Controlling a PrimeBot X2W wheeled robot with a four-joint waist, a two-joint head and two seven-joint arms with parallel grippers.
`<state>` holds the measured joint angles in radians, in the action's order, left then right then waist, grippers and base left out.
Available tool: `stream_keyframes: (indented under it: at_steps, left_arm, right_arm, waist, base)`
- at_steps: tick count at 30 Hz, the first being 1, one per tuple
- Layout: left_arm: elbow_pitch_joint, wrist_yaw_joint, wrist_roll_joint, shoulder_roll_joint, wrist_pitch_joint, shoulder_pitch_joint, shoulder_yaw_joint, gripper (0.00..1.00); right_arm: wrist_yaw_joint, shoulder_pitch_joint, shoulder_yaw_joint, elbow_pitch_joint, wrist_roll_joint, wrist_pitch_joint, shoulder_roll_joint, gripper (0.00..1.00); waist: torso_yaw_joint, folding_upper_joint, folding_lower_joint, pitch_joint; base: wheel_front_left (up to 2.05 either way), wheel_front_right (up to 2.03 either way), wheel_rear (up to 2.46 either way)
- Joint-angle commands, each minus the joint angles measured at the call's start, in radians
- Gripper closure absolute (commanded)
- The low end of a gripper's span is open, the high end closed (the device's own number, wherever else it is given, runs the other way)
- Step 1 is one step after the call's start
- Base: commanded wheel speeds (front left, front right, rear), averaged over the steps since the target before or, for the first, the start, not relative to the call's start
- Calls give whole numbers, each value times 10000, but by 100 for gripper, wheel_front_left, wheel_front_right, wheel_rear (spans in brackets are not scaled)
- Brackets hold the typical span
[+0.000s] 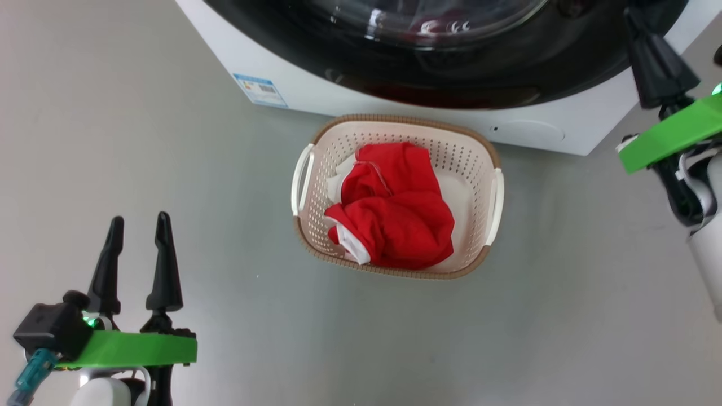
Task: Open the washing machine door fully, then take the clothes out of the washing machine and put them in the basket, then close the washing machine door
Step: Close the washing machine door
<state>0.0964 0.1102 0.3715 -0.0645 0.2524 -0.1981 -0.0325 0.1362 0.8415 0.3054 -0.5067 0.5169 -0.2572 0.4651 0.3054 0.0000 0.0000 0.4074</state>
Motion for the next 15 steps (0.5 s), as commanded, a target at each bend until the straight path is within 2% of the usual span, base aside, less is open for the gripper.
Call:
stream_keyframes:
  at_steps: [1,15]
  left_arm:
    - [-166,62,-77,-312,93,37,396,0]
    - [-162,17,-120,-603,4,307,443,0]
  right_arm:
    - [-55,-407,107,306,131,-46,-119,0]
    - [-55,-1630,166,1056,396,-46,-582,0]
  waist:
    - [-152,0,0,-313]
    - [-998,0,0,-1617]
  base:
    - [0,0,0]
    - [0,0,0]
